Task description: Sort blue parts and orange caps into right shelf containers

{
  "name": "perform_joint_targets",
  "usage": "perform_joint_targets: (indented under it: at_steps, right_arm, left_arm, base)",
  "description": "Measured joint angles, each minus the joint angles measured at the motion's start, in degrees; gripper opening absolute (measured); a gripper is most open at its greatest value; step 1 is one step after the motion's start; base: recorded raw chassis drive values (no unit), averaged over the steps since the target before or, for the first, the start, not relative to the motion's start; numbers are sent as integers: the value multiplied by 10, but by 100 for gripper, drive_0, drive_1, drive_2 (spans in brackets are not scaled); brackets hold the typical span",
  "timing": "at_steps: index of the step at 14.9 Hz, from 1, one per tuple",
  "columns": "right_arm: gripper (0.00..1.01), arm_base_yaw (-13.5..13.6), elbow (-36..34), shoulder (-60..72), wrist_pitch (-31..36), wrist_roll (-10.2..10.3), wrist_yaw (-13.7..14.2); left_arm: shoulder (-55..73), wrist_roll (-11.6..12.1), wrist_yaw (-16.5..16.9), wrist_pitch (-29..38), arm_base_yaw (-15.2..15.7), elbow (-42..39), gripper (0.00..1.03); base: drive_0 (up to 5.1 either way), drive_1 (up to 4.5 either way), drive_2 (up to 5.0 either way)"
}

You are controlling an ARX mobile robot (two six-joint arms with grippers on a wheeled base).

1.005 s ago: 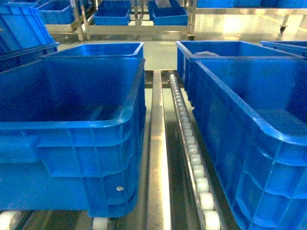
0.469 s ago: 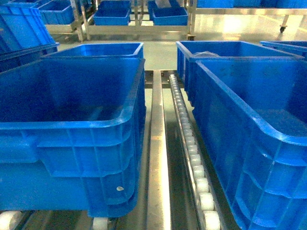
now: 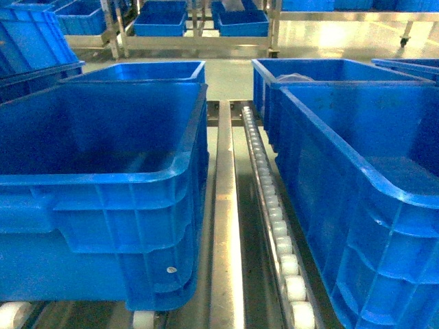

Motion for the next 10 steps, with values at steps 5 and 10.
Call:
perform_joint_targets:
  at_steps: [5, 10]
  right_arm:
    - [1, 0, 0, -96, -95, 0, 0]
    - [1, 0, 0, -141, -139, 0, 0]
  left_arm:
    - [-92, 0, 0, -92, 0, 0, 2]
    - [-136, 0, 0, -134, 0, 0, 2]
  base:
    - [0, 0, 0]
    - [0, 0, 0]
